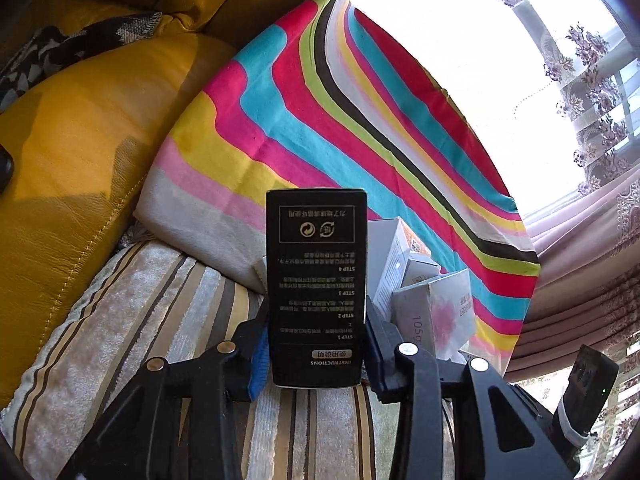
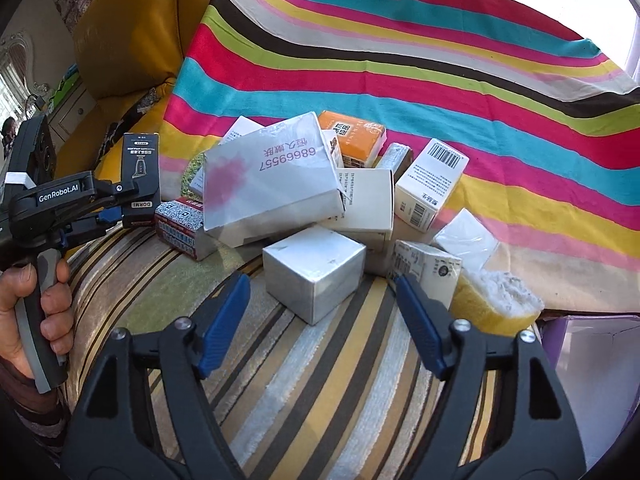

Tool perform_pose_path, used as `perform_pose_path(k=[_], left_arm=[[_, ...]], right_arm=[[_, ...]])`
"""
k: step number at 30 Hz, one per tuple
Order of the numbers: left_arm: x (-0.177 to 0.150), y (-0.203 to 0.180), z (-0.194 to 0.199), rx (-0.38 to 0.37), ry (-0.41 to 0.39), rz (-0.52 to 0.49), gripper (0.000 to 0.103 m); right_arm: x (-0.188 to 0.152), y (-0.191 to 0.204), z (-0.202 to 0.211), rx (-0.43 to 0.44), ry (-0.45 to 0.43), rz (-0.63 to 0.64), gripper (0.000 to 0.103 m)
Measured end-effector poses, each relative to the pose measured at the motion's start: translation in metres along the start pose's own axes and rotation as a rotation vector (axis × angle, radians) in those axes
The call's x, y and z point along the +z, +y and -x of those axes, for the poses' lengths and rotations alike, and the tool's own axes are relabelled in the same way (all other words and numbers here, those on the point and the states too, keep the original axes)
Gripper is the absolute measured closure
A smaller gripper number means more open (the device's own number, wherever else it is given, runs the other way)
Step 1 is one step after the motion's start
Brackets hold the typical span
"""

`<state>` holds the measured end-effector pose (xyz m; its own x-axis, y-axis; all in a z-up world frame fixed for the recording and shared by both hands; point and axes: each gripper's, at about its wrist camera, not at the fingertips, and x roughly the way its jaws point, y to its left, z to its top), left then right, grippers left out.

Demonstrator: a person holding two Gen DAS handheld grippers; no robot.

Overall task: Organize objects
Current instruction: 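Carry both boxes over the purple box and open both tools to drop them in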

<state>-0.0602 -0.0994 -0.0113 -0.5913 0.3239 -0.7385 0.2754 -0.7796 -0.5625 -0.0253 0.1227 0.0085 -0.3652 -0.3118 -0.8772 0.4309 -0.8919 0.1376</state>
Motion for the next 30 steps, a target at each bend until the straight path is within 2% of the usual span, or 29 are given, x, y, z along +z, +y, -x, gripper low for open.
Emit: perform_pose_path(k=[3,9,11,12,18,25,30], left_arm=[[-0.006,-0.004,0.011,0.021,-0.044,-0.041,0.063],[-0.016,-0.011,0.021,0.032,-0.084,-0.105,0.063],[-0.017,-0.012,0.022,0.029,-0.091,-0.115,0.063],[-0.018,-0.014,0.023,0.029,-0.096,-0.119,0.063],[-0.025,-0.023,0.031,0.031,-0.125,-0.161,0.063],[-0.044,-0.047,0.036,0.022,-0.145,-0.222,0.063],[-0.055,-0.065,0.04,0.012,-0.156,-0.27,0.063]], right_arm=[[0.006,0.01,-0.008,-0.017,0.025,-0.006,0.024],[0.013,0.02,-0.024,-0.116,0.056,0.005,0.025],[0.012,0.016,-0.027,-0.134,0.066,-0.004,0.033],[0.011,0.014,-0.029,-0.13,0.071,-0.012,0.042],[0.005,0.01,-0.015,-0.094,0.019,-0.015,0.049],[-0.011,0.011,0.016,-0.058,-0.058,0.008,0.051],[-0.028,0.003,0.04,-0.068,-0.108,0.004,0.052]])
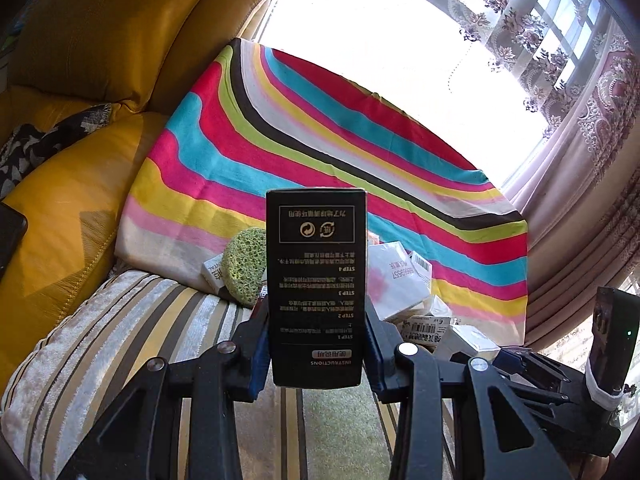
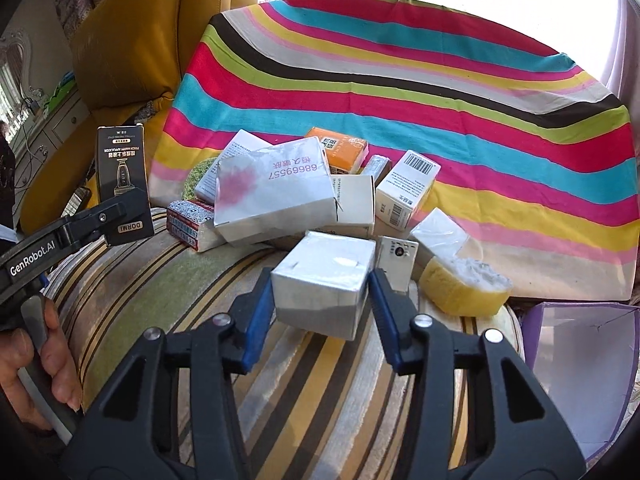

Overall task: Organize objects
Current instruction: 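Carry both boxes over the purple box and open both tools to drop them in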

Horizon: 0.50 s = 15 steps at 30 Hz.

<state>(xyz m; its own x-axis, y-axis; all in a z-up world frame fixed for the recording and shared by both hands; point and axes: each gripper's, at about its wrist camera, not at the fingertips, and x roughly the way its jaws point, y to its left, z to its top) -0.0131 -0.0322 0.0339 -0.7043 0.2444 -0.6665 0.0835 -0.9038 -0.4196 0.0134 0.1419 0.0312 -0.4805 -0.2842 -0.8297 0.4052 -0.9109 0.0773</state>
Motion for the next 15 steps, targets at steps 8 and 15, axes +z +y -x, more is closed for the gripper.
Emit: perform_pose_path(k=[8,15], left_arm=[[-0.015,-0.047,-0.003,-0.058,0.037,-0.104,0.063],[-0.032,-0.102,-0.012,-0.13,0.096,-0.22,0.063]], right_arm=[[-0.028,-0.042,0.039,-0.036,-0.051,-0.092,0.052],[-0.051,-0.091,0.063,-0.072,-0.08,-0.211,0.052]])
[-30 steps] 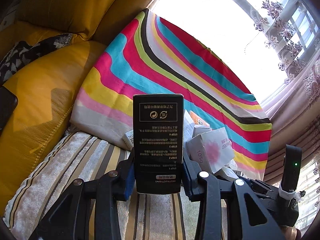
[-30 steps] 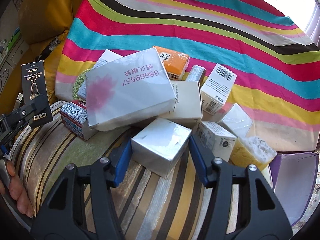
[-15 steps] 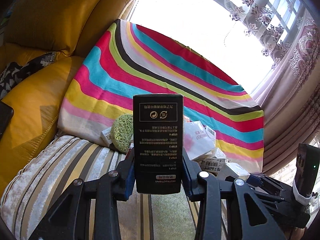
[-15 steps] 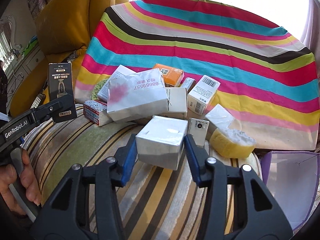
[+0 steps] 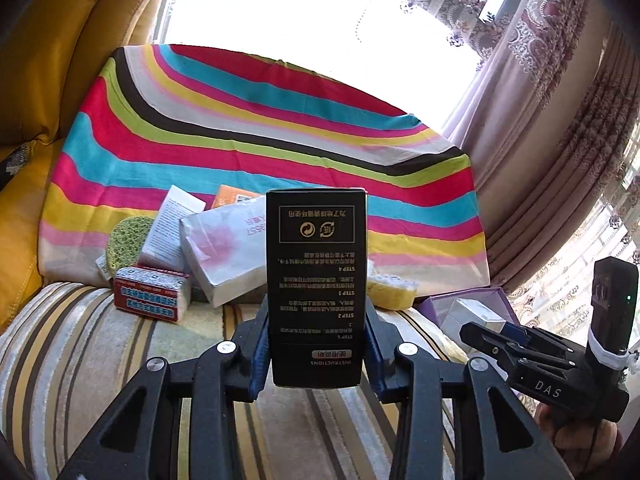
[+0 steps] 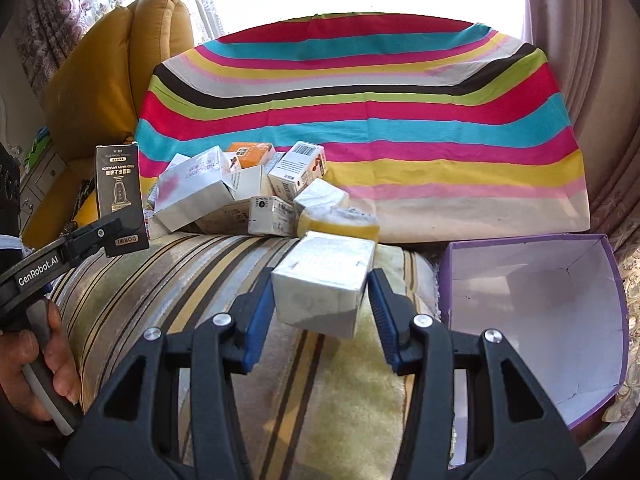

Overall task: Organize objects
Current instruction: 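Carry both boxes over the purple box and open both tools to drop them in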

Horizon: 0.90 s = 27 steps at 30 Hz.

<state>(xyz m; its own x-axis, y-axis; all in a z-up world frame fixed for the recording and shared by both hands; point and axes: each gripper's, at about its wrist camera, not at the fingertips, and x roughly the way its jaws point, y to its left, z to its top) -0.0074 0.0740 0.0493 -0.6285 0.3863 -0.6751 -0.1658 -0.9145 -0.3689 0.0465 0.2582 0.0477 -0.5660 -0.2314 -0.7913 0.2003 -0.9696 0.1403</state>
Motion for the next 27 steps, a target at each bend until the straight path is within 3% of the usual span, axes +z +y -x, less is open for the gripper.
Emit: perform_pose_path(k=[15,27], left_arm=[[-0.004,-0.113,-0.052,-0.184,0.153,-0.187,0.063],[-0.021,-0.194,-0.093,-0.318,0.288,-0.308,0.063]], right_arm=[[-0.027,-0.118,0.023,-0.186,-0.039,-0.201,0.052],[-0.047,-0.168,0.033,-0.283,-0.044,-0.285,0.052]])
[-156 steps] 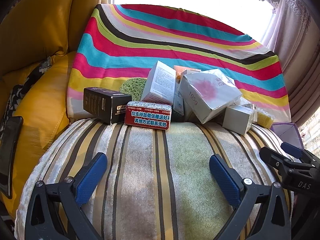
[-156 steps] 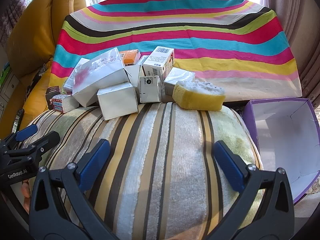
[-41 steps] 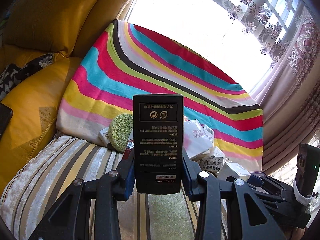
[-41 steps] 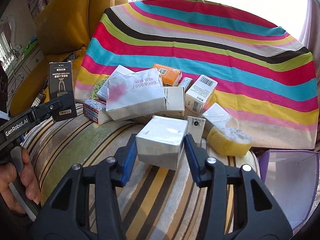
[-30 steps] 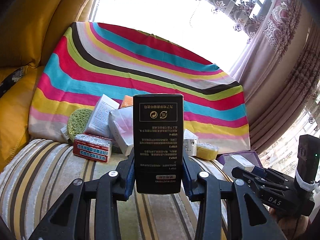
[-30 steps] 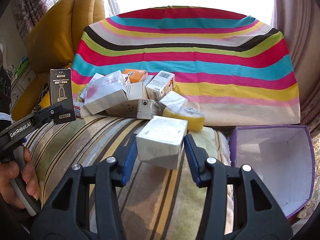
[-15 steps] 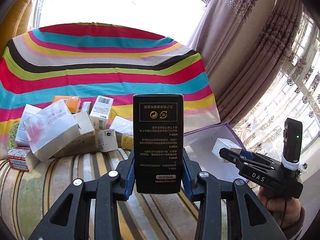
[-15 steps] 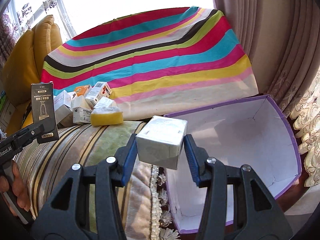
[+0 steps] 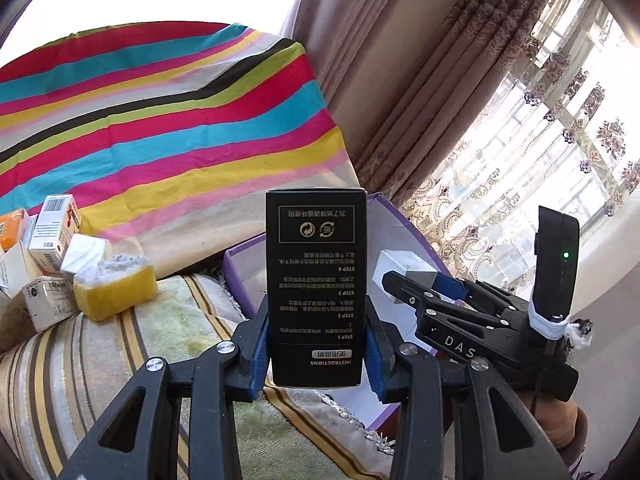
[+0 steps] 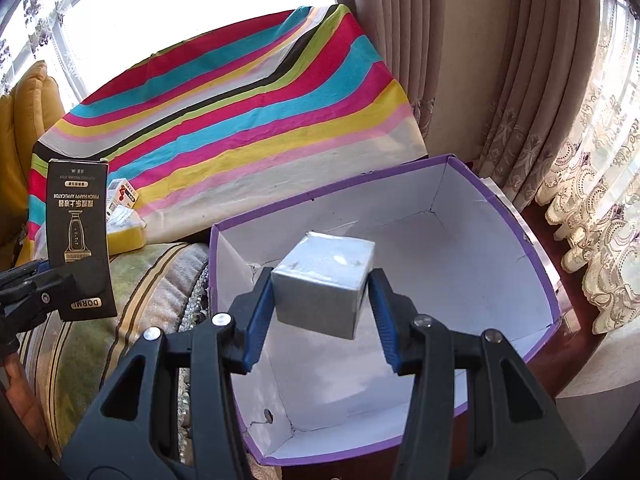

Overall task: Organize objects
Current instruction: 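Carry both boxes over the purple box and open both tools to drop them in, then move both open tools back to the pile of boxes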

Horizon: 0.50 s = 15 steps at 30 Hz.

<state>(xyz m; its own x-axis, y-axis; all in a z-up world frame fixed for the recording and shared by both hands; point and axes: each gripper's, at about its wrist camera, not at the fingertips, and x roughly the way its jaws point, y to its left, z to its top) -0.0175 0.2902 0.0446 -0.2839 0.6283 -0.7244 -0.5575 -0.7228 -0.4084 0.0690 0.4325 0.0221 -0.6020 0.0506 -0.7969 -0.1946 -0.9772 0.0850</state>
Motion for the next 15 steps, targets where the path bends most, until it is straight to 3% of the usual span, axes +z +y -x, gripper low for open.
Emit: perform_pose_path(k=[3,5,7,15], left_arm=[[0.002,-0.005,-0.006,-0.017,0.015,-0.011,0.058],[0.002,-0.005,-0.004,-0.007,0.003,-0.014,0.044],[0.003,-0.004,0.001,0.009,-0.015,-0.007,0.038],[0.0,0.007,0.041,0.188,-0.145,-0.029,0.037]], right_arm=[[0.0,-0.005,0.002,-0.004,-0.007,-0.016,0.048],[0.001,-0.005,0.004,-0.006,-0.023,-0.017,0.037],[0.002,-0.003,0.007,0.002,-0.041,-0.014,0.026],[0.009,0.021,0.019,-0.034,-0.095,0.054,0.011]])
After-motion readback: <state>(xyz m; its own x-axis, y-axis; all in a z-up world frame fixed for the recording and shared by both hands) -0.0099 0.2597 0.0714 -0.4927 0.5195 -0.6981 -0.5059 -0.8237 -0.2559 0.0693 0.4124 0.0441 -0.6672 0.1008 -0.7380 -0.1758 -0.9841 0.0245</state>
